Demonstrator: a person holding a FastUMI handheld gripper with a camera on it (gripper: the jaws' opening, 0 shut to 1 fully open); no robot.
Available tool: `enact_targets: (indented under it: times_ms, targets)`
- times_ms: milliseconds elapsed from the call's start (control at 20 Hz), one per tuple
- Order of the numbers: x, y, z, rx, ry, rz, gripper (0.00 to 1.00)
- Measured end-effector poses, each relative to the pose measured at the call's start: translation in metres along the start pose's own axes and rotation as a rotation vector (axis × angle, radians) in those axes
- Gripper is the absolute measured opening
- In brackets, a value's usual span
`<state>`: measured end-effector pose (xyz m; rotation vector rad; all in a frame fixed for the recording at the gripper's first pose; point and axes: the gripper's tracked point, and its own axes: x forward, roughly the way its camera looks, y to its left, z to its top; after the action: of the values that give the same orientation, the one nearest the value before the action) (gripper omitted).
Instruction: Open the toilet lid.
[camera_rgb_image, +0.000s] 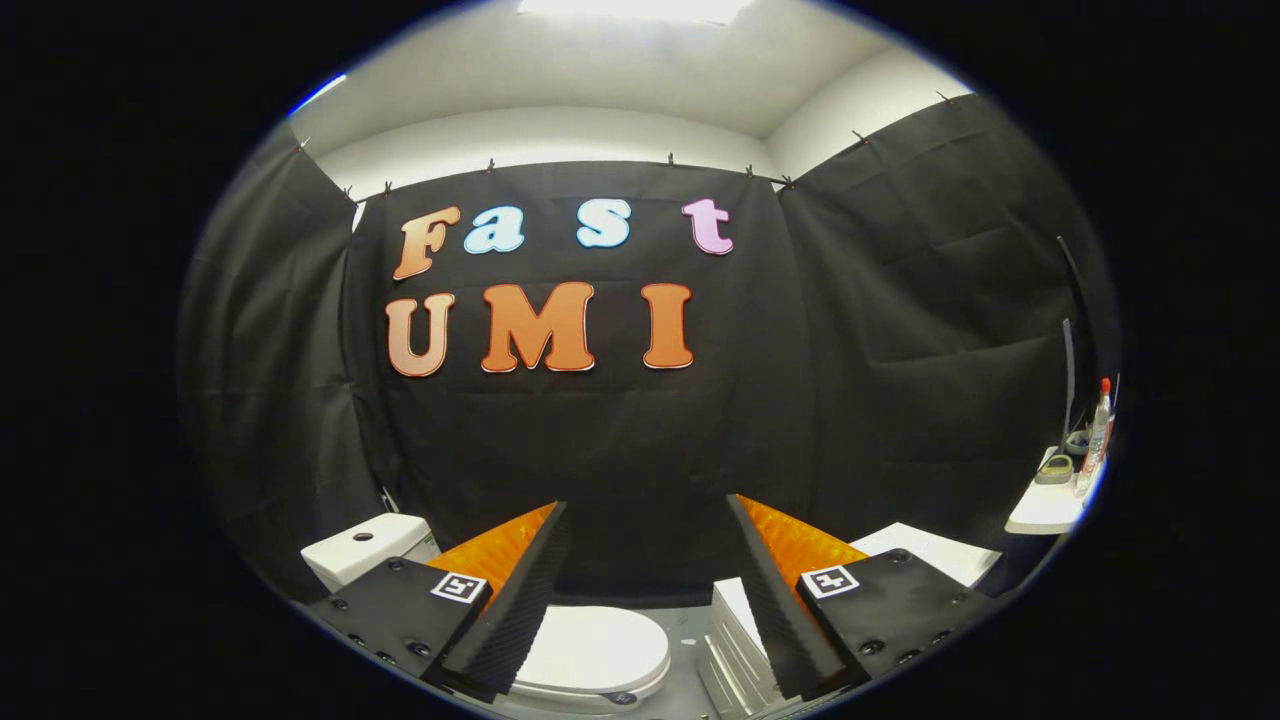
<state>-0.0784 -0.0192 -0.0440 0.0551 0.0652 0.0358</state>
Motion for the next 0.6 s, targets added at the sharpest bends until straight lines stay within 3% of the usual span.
enact_targets:
  times_ms: [600]
  targets:
    - [0.031,0.018,-0.113,0.121,0.096,0.011,0.98]
